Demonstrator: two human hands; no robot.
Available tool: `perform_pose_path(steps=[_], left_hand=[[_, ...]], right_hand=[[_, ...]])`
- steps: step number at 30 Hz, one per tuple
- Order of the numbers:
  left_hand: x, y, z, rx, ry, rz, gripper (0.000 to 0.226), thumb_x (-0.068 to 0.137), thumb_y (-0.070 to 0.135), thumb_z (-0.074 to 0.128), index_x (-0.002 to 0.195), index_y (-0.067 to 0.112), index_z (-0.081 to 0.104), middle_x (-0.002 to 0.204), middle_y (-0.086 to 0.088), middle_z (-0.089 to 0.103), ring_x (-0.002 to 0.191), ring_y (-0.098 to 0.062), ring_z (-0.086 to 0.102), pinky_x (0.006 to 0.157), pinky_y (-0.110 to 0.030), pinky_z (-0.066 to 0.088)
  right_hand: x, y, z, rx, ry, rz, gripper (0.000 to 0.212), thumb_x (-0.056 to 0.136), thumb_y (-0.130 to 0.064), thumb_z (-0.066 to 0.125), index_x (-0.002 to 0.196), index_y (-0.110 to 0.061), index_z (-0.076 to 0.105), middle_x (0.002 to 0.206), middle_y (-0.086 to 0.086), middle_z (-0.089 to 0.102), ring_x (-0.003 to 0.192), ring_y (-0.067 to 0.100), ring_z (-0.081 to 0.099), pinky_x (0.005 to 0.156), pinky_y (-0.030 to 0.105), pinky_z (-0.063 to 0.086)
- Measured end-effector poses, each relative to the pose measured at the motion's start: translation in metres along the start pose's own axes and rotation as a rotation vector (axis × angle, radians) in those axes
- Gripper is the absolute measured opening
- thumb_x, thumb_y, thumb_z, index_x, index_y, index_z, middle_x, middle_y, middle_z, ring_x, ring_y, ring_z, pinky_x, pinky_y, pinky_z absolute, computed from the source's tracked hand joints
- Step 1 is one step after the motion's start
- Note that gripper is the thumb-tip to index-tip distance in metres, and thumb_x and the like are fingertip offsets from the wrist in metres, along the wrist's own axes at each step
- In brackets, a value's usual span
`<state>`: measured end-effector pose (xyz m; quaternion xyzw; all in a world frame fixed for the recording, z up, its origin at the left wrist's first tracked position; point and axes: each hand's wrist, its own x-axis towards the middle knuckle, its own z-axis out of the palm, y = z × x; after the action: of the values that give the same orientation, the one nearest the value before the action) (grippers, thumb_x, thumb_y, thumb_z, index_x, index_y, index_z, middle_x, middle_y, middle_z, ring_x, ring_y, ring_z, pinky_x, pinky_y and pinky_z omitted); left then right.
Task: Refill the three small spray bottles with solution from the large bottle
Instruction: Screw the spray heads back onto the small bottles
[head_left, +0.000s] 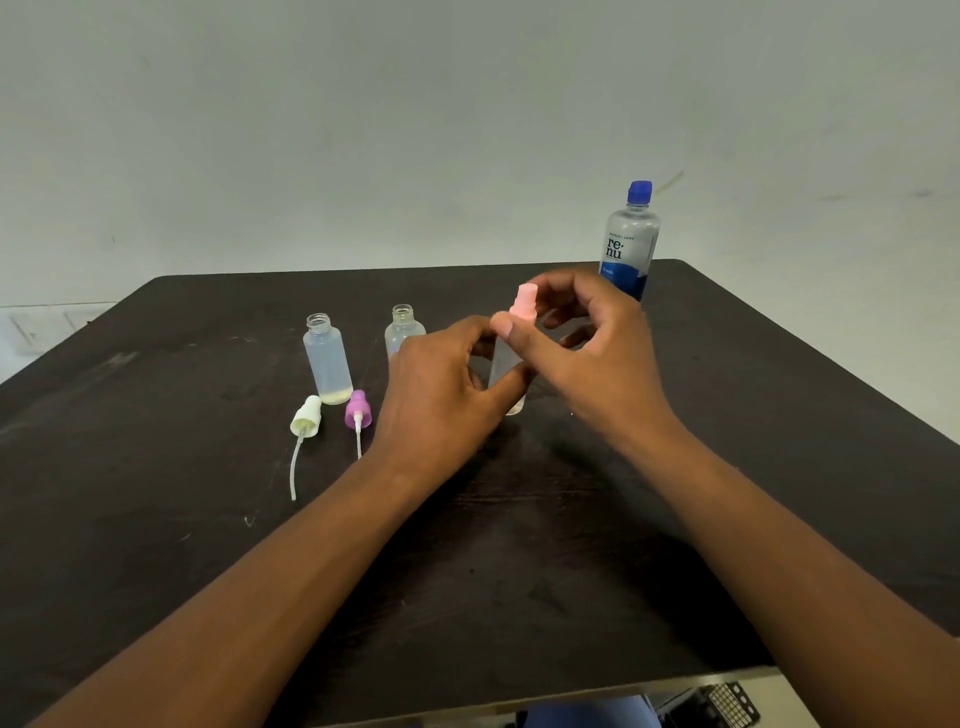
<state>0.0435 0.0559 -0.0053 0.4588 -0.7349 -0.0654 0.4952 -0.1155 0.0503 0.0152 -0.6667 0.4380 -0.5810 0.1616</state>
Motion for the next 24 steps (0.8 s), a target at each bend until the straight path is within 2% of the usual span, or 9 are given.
perform_pose_path(steps=[3, 5, 7, 11, 13, 16, 19, 22, 24], left_hand=[[0.0003, -0.0013, -0.0003, -0.011, 0.0, -0.013, 0.039, 0.088, 0.046, 0.075, 0.12, 0.024, 0.074, 0.103, 0.014, 0.076, 0.067, 0.005, 0.064, 0.065, -0.011, 0.049], [0.0003, -0.0016, -0.0003, -0.012, 0.005, -0.017, 0.038, 0.088, 0.044, 0.077, 0.12, 0.024, 0.074, 0.101, 0.015, 0.076, 0.066, 0.006, 0.064, 0.066, -0.015, 0.052], [0.0001, -0.0016, -0.0004, -0.007, 0.007, -0.021, 0.037, 0.087, 0.043, 0.078, 0.12, 0.026, 0.073, 0.099, 0.016, 0.076, 0.067, 0.007, 0.064, 0.068, -0.016, 0.054], [-0.0007, -0.0012, -0.0002, 0.0, 0.002, -0.012, 0.038, 0.088, 0.043, 0.078, 0.122, 0.026, 0.073, 0.101, 0.018, 0.073, 0.071, 0.008, 0.064, 0.066, -0.011, 0.052], [-0.0005, -0.0009, -0.0003, -0.006, 0.004, -0.007, 0.038, 0.088, 0.044, 0.078, 0.121, 0.026, 0.073, 0.102, 0.016, 0.074, 0.07, 0.007, 0.064, 0.065, -0.012, 0.052], [0.0, -0.0014, 0.0001, -0.01, 0.007, -0.004, 0.038, 0.088, 0.043, 0.078, 0.122, 0.025, 0.073, 0.103, 0.014, 0.076, 0.07, 0.01, 0.063, 0.068, -0.015, 0.054], [0.0, -0.0019, 0.0001, -0.014, 0.012, -0.013, 0.036, 0.088, 0.041, 0.079, 0.119, 0.024, 0.074, 0.101, 0.014, 0.077, 0.069, 0.012, 0.062, 0.066, -0.011, 0.05], [-0.0006, -0.0016, 0.0001, 0.003, 0.008, -0.006, 0.034, 0.088, 0.041, 0.079, 0.118, 0.025, 0.075, 0.101, 0.014, 0.076, 0.07, 0.011, 0.062, 0.066, -0.009, 0.049], [-0.0005, -0.0016, -0.0004, 0.0, 0.008, -0.009, 0.036, 0.088, 0.043, 0.08, 0.119, 0.025, 0.075, 0.102, 0.014, 0.076, 0.071, 0.008, 0.064, 0.067, -0.012, 0.052]], right_hand=[[0.0005, -0.0003, -0.0008, 0.077, -0.045, 0.002, 0.025, 0.09, -0.027, 0.079, 0.113, -0.033, 0.073, 0.106, -0.014, 0.077, 0.104, 0.01, 0.072, 0.089, 0.047, 0.061], [0.0022, 0.0001, -0.0017, 0.127, -0.046, 0.015, 0.025, 0.09, -0.016, 0.08, 0.112, -0.027, 0.076, 0.105, -0.009, 0.079, 0.103, 0.012, 0.074, 0.09, 0.053, 0.06], [0.0034, 0.0009, -0.0014, 0.147, -0.034, 0.051, 0.026, 0.086, -0.011, 0.084, 0.108, -0.025, 0.076, 0.1, -0.008, 0.079, 0.099, 0.01, 0.074, 0.089, 0.048, 0.062], [0.0037, 0.0044, -0.0009, 0.136, 0.019, 0.067, 0.03, 0.078, -0.022, 0.092, 0.101, -0.022, 0.073, 0.096, -0.007, 0.076, 0.09, 0.007, 0.071, 0.078, 0.024, 0.058], [0.0033, 0.0047, -0.0011, 0.135, -0.002, 0.071, 0.028, 0.084, -0.027, 0.089, 0.107, -0.024, 0.075, 0.101, -0.007, 0.077, 0.098, 0.011, 0.071, 0.084, 0.035, 0.062], [0.0026, 0.0035, -0.001, 0.175, -0.062, 0.073, 0.027, 0.091, -0.017, 0.081, 0.117, -0.02, 0.076, 0.107, -0.006, 0.08, 0.107, 0.012, 0.073, 0.091, 0.052, 0.062], [0.003, 0.0027, 0.0003, 0.136, -0.062, 0.073, 0.03, 0.087, -0.012, 0.084, 0.115, -0.019, 0.076, 0.103, -0.007, 0.08, 0.103, 0.008, 0.074, 0.089, 0.046, 0.063], [0.0023, 0.0051, 0.0, 0.076, -0.023, 0.075, 0.035, 0.08, -0.023, 0.091, 0.111, -0.023, 0.076, 0.1, -0.011, 0.077, 0.097, 0.006, 0.072, 0.082, 0.034, 0.061], [0.0019, 0.0055, -0.0002, 0.092, -0.034, 0.077, 0.033, 0.084, -0.026, 0.088, 0.115, -0.025, 0.076, 0.104, -0.011, 0.078, 0.102, 0.008, 0.072, 0.087, 0.04, 0.061]])
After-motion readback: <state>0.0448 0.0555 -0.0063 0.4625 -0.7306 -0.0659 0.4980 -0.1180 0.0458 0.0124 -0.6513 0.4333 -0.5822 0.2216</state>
